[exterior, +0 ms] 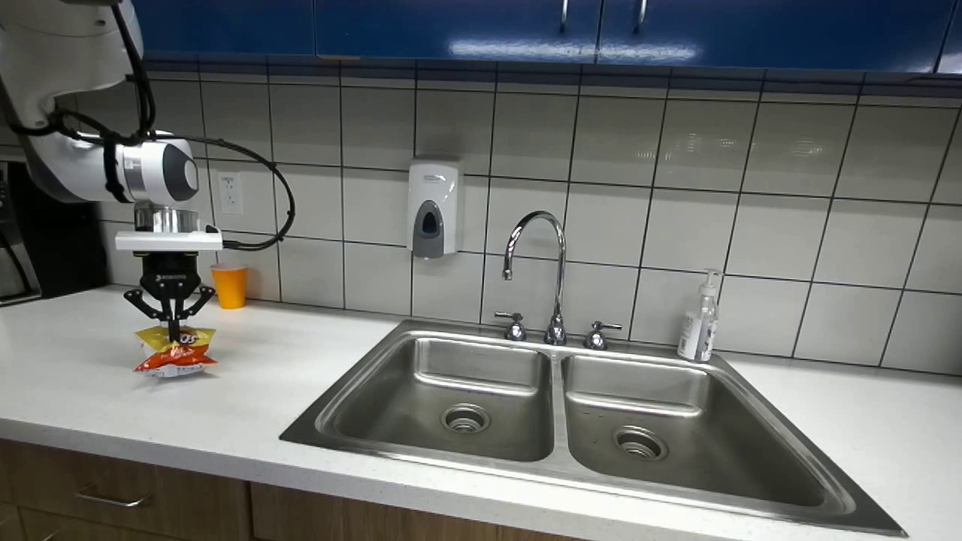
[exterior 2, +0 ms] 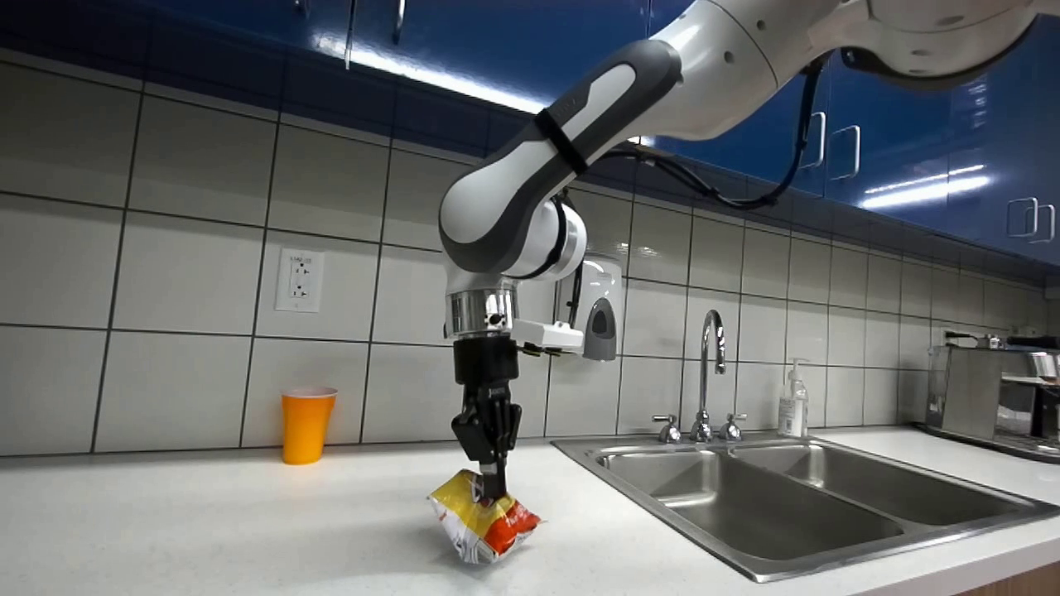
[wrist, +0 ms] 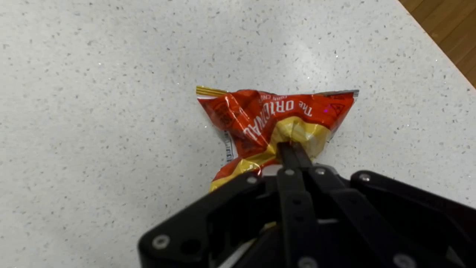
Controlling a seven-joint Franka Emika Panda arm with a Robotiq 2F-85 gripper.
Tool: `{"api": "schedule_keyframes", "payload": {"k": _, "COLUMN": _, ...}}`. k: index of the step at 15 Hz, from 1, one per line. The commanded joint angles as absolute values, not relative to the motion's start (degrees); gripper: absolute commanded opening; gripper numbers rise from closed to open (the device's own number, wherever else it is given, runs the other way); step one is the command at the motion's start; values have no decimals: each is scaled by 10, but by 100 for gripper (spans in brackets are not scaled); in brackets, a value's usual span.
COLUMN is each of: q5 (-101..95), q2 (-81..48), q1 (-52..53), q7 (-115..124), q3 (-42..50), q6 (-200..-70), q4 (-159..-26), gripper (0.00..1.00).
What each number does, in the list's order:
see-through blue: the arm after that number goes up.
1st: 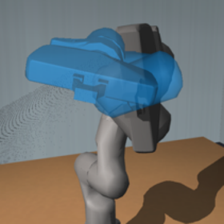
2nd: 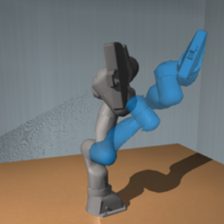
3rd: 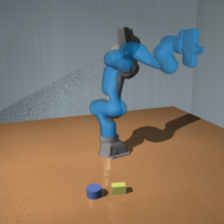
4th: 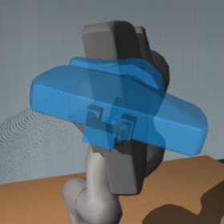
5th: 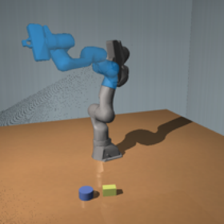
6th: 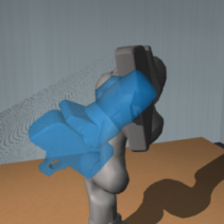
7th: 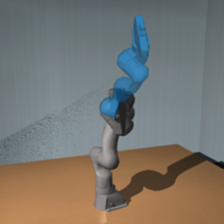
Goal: Put the snack packet into the sink
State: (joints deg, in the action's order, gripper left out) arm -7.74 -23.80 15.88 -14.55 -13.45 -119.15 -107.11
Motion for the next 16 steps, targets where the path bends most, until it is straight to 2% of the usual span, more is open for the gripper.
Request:
{"api": "schedule_keyframes", "payload": {"k": 1, "q5": -95, "q2": -189, "q1": 155, "q7": -145, "q3": -133, "q6": -1186, "q4": -1089, "gripper": 0}}
{"api": "schedule_keyframes", "payload": {"k": 16, "q5": -93, "q2": -47, "q1": 90, "q7": -181, "q3": -88, "q6": -1202, "q4": -1208, "gripper": 0}}
